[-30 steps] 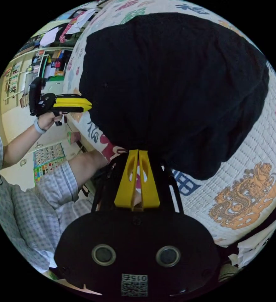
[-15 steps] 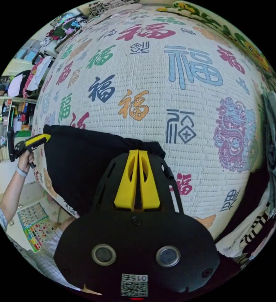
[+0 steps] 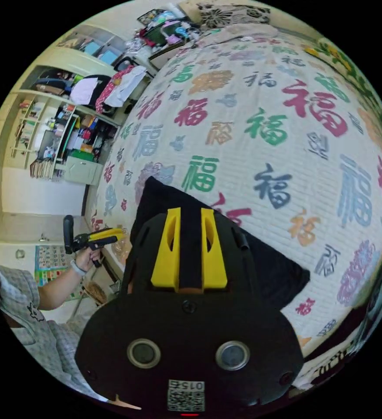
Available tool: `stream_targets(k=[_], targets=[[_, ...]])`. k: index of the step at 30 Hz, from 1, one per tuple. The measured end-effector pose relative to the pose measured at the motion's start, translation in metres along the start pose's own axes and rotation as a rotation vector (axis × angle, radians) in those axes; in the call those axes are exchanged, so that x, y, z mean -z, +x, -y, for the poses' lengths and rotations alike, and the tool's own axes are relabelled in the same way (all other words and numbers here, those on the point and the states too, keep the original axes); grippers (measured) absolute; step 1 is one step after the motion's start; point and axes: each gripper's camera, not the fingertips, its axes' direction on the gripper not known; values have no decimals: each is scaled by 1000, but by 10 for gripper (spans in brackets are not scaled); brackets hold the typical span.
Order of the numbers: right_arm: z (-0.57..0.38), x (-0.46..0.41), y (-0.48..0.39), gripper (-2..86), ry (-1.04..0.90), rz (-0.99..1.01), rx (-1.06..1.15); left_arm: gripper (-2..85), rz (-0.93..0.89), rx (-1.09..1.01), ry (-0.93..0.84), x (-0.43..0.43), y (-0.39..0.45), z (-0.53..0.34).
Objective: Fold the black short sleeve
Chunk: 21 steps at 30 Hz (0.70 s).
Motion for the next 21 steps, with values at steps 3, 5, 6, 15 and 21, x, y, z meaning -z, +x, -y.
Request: stream_targets(k=[3, 5, 6, 15, 21], targets=[[56, -40, -52, 89, -108, 75, 143, 89, -35, 30, -19, -24, -11, -7], [92, -76, -90, 105, -206, 46, 229, 88, -46, 42, 0, -35, -15, -5], [99, -86, -99, 109, -235, 31, 248, 83, -60, 53, 2, -42, -17, -3], [133, -157, -136, 18, -575, -297, 383, 0, -179, 68, -1, -69, -32, -10], [114, -79, -117, -1, -431, -59, 381, -6, -268, -2, 137, -45, -12, -29]])
